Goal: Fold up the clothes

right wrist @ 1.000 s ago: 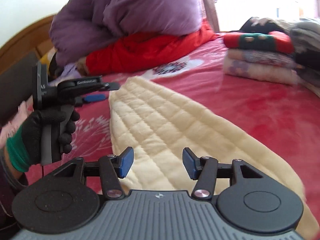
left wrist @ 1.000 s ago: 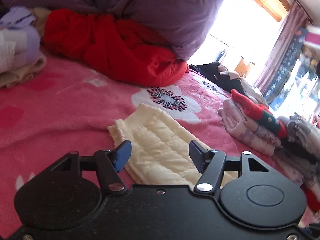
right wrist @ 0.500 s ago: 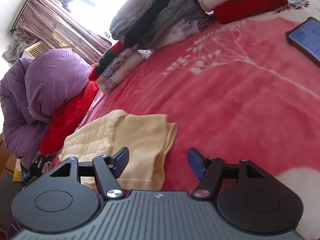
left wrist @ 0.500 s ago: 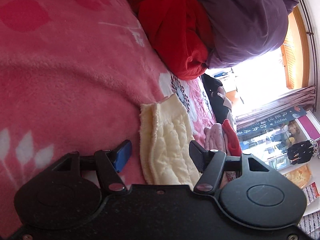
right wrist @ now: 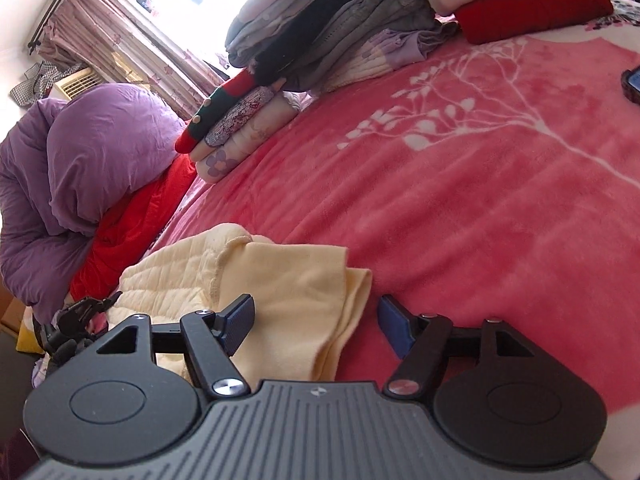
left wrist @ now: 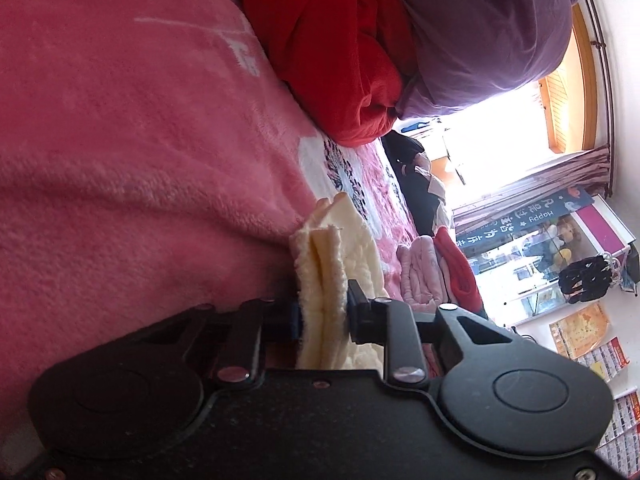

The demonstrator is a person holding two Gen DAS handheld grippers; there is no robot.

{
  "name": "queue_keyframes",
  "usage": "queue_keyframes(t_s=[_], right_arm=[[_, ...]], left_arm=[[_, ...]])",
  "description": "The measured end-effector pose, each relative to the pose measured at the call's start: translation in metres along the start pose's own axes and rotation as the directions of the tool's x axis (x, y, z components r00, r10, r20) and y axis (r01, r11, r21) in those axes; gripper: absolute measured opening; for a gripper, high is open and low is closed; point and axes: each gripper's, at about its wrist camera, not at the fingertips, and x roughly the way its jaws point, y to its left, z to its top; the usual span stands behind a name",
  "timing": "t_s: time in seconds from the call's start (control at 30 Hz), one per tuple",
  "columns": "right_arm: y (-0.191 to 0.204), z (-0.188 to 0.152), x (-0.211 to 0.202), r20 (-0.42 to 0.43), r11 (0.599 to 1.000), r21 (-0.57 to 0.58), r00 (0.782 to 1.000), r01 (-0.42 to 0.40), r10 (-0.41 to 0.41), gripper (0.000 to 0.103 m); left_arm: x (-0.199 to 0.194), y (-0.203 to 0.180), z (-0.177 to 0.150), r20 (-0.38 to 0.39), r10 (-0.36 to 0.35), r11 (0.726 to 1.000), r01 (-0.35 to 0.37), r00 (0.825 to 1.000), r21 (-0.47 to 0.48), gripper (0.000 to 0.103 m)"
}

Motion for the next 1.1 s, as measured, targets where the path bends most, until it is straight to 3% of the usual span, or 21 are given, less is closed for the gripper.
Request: queue_keyframes(t_s=[0.13,0.23,0.4,0.5,0.6,0.7,0.77,0.9,1.07,1.1], right_arm=[[0.003,-0.001,0.002,0.004,1.0,-0.015,1.0,0.006,-0.006,0.07],[0.005,-0.001,0.001,0.006,1.0,-0.027,1.0,0.016,-0.016,0.069],[0.001,-0.001,-0.003,0.012,1.0,-0.003,1.0,0.009,-0.009,0.062],[-0.007,0.002,-0.006,0.01,0.998,0.05,1.0,-0.028,0.028,0.058],[-0.014,0.004,-0.009,0.007,0.993,0.097,0.998,-0.064,0.064,0.057],[-0.021,0.007,-0.013,0.006,0.984,0.144,0.995,-0.102,0.102,0.057],[-0.024,0.01,-0.015,0.008,0.976,0.174,0.992,-0.129,0.129,0.057],[-0.029,0.015,-0.025,0.021,0.965,0.201,0.986,-0.168,0.167,0.057],[-0.039,0.023,-0.038,0.054,0.952,0.225,0.978,-0.208,0.201,0.057],[-0.042,0.024,-0.04,0.061,0.949,0.231,0.976,-0.216,0.207,0.057]], left_arm=[[-0.012,-0.023,-0.005,0.048,-0.003,0.997,-0.001,0.999,0.075,0.014],[-0.027,-0.066,-0.015,0.092,-0.038,0.978,0.018,0.995,0.206,0.014],[-0.056,-0.153,-0.058,0.139,-0.099,0.888,0.024,0.985,0.459,0.014],[-0.064,-0.196,-0.098,0.152,-0.109,0.806,-0.002,0.982,0.592,0.014],[-0.066,-0.232,-0.144,0.162,-0.111,0.692,-0.041,0.98,0.721,0.014],[-0.061,-0.251,-0.198,0.16,-0.106,0.542,-0.078,0.982,0.837,0.014],[-0.05,-0.254,-0.233,0.151,-0.088,0.435,-0.099,0.985,0.895,0.014],[-0.027,-0.248,-0.291,0.13,-0.04,0.275,-0.114,0.991,0.955,0.014],[-0.019,-0.243,-0.37,0.121,-0.026,-0.003,-0.121,0.992,0.993,0.014],[-0.018,-0.242,-0.385,0.127,-0.031,-0.069,-0.128,0.991,0.989,0.014]])
